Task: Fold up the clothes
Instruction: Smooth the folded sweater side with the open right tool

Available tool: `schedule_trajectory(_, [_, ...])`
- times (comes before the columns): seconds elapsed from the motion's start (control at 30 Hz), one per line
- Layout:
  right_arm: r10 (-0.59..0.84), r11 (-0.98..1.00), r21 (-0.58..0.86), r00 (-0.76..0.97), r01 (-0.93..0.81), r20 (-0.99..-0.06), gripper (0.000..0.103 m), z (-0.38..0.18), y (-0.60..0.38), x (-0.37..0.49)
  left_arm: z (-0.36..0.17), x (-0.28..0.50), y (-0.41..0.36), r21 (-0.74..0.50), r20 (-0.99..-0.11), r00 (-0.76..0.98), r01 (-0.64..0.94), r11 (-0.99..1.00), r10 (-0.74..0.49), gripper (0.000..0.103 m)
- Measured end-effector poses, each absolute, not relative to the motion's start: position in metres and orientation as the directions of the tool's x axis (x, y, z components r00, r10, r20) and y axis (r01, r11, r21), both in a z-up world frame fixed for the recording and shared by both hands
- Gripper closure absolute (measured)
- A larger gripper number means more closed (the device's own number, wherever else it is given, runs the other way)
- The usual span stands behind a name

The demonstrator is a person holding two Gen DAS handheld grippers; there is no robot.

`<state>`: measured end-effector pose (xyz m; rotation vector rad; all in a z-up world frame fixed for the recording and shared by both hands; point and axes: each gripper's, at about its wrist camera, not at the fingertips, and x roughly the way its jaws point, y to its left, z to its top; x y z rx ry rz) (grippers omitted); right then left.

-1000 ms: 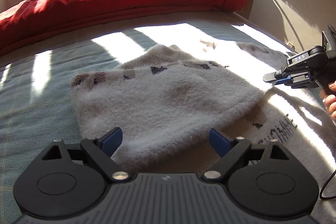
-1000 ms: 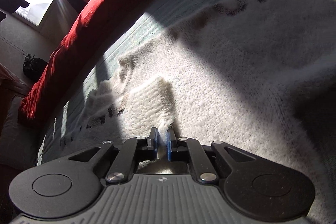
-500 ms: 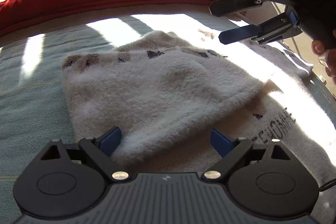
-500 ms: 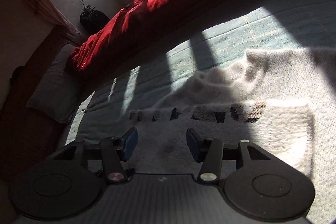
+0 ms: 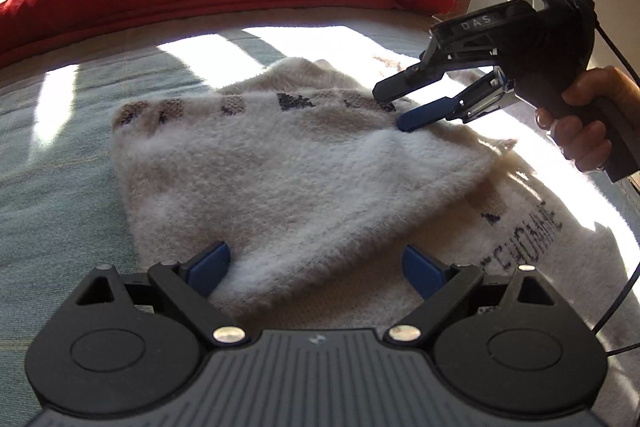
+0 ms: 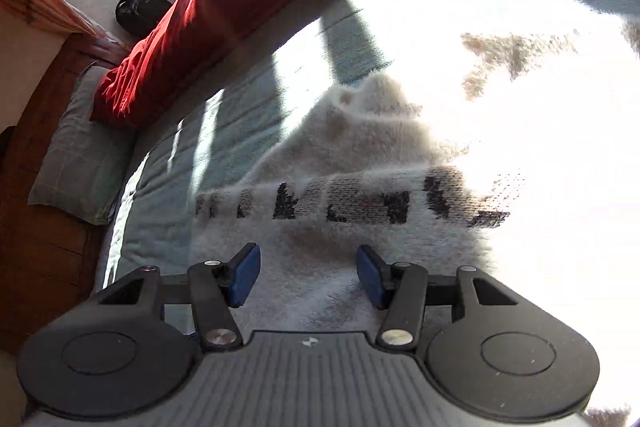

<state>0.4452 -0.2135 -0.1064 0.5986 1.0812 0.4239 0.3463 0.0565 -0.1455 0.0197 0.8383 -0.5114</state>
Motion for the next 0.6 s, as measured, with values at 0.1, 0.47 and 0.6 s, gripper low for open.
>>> schedule_trajectory(0.1, [0.563,0.781,0.625,0.433,-0.001,-0.704,0.046,-0.107,-0.246,0.438,-0.146,0.347,0.058,-0.189,-0.712,0.556,0.436,0.880,-0.429,0.010])
schedule_trajectory(0.47, [0.698,0.707,0.693,0.299,-0.141,-0.651,0.036,-0.092,-0.162,0.436,-0.147,0.349,0.057,-0.184,-0.720,0.551,0.433,0.882,-0.421,0.008])
schedule_trajectory(0.6, [0.654,0.751,0.648,0.285,-0.128,-0.701,0.036,-0.102,-0.164,0.427,-0.147,0.348,0.057,-0.183,-0.718,0.551,0.438,0.880,-0.424,0.008])
